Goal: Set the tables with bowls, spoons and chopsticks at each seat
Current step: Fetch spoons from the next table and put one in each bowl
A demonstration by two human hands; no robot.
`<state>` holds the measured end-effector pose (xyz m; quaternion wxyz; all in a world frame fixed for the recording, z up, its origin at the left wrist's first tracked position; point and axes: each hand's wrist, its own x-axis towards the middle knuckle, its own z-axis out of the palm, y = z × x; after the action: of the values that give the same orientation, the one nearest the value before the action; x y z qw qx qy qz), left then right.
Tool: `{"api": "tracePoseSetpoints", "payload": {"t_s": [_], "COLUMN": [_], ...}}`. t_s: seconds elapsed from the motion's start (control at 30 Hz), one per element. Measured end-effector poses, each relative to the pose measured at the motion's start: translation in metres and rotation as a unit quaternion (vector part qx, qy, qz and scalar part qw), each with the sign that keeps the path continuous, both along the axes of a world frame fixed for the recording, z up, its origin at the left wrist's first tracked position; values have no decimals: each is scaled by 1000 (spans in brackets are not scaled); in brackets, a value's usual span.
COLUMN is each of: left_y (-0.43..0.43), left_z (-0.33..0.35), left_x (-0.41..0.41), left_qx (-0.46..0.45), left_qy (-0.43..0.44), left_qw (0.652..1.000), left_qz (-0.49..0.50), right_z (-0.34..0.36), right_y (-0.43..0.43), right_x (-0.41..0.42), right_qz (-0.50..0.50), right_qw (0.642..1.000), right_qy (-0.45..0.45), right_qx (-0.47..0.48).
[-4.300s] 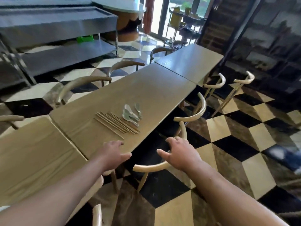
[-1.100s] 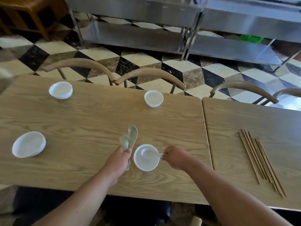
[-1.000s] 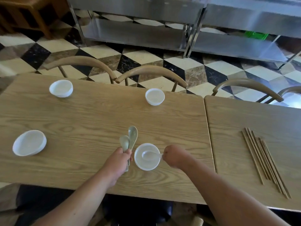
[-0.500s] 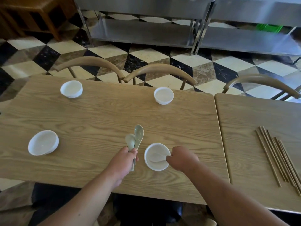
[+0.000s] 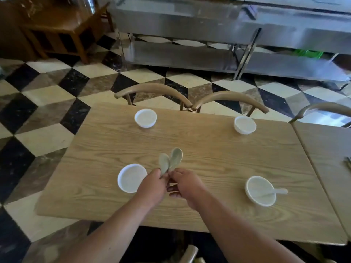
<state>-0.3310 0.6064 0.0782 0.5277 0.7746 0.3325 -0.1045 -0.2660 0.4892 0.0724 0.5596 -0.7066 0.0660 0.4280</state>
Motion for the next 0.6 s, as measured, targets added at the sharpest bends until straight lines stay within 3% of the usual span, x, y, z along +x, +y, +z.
{"api": "tracePoseSetpoints", "payload": {"t_s": [0.1,0.23,0.37,0.4,0.47,0.6], "left_y": [65,122,156,162,170,176], "left_z": [-2,-15,-15,-14,-18,-24], "left_x": [-30,-53,-70,-73,-78,-82], "left_qx": [-4,-21,-62,-61,-73,-100], "left_qy": [10,22,33,35,35,41], "left_qw": [1000,999,995,995,994,991], "left_qz": [-27,32,77,76,79,73], "right_z": [10,18,9,4,-9,-38], "right_y": [61,108,116,116,121,126], "right_x": [-31,-44,-28,-25,-20,-10], "right_qz": [-15,-35,66,114,270,324], "right_qw": [1000,996,973,959,886,819], "right_qy": [-2,-44,-113,-124,-162,-241], "right_qx": [-10,-65,-189,-229,-341,-406]}}
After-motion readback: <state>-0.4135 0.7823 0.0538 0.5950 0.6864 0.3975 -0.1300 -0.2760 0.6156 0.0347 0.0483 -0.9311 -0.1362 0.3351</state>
